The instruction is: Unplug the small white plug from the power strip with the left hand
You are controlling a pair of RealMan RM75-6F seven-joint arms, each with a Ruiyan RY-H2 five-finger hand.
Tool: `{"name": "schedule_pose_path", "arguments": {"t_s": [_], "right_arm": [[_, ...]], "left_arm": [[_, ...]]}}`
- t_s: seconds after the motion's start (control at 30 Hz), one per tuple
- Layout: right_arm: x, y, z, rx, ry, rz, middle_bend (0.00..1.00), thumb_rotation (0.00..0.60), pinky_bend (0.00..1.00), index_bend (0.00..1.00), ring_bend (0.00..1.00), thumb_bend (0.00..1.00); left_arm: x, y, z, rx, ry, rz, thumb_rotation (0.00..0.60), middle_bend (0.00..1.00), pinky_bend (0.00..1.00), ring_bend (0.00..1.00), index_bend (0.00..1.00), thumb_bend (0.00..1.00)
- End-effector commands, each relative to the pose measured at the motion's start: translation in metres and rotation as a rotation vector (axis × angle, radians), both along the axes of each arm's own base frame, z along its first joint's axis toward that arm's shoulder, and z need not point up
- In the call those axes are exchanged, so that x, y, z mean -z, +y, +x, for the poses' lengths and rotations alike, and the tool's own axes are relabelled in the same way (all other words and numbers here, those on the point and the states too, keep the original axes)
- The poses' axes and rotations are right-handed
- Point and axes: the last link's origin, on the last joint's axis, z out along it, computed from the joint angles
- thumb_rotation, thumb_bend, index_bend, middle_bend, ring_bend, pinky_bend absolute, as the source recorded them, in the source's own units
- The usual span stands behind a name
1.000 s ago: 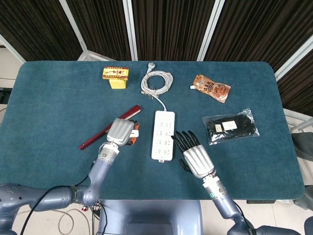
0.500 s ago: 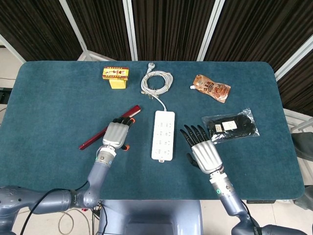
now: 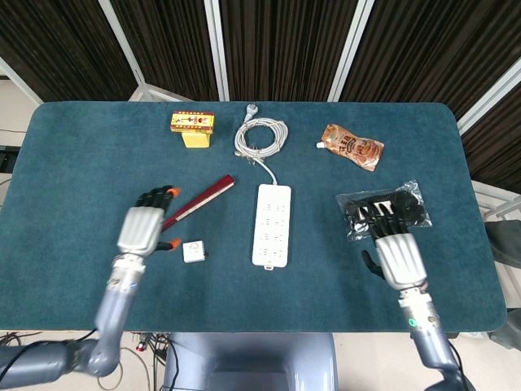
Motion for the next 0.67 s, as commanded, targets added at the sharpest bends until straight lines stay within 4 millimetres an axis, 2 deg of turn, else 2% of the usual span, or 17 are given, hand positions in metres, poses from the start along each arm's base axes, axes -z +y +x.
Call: {"name": "schedule_pose_path", "arguments": {"t_s": [0.03,0.07,0.1,0.17,0.37,0.53,0.67], "right_arm": [[-0.009,0.014,-0.021,0.035,0.014,-0.015,0.0,0.6,0.0,0.0,0.0,0.43],[-0.01,0.016,-0.024,0.042,0.018,-0.016,0.0,0.6,0.0,0.0,0.0,0.43],[-0.012,0.025,-0.035,0.062,0.031,-0.022,0.0,0.6,0.0,0.0,0.0,0.43],[-0.014,0.034,-0.045,0.077,0.035,-0.025,0.0,0.6,0.0,0.0,0.0,0.43],[-0.019,0.053,-0.067,0.112,0.023,-0.054,0.0,0.6,0.0,0.0,0.0,0.43],[-0.032,0.058,-0.075,0.127,0.004,-0.111,0.0,0.6,0.0,0.0,0.0,0.43],[-0.038,0.059,-0.078,0.132,-0.008,-0.133,0.0,0.6,0.0,0.0,0.0,0.43]], "left_arm": [[-0.026,-0.035,-0.036,-0.013,0.0,0.04,0.6,0.06,0.12,0.07,0.11,0.0],[-0.028,-0.039,-0.041,-0.016,0.007,0.046,0.6,0.06,0.11,0.06,0.1,0.0],[-0.036,-0.057,-0.059,-0.025,0.025,0.064,0.6,0.05,0.1,0.05,0.1,0.0],[-0.044,-0.077,-0.081,-0.042,0.05,0.071,0.6,0.04,0.09,0.04,0.09,0.0],[-0.063,-0.119,-0.124,-0.095,0.08,0.113,0.6,0.01,0.07,0.02,0.03,0.0],[-0.082,-0.143,-0.15,-0.124,0.082,0.182,0.6,0.0,0.06,0.01,0.01,0.0],[-0.084,-0.147,-0.162,-0.117,0.092,0.185,0.6,0.0,0.06,0.01,0.01,0.0]]}}
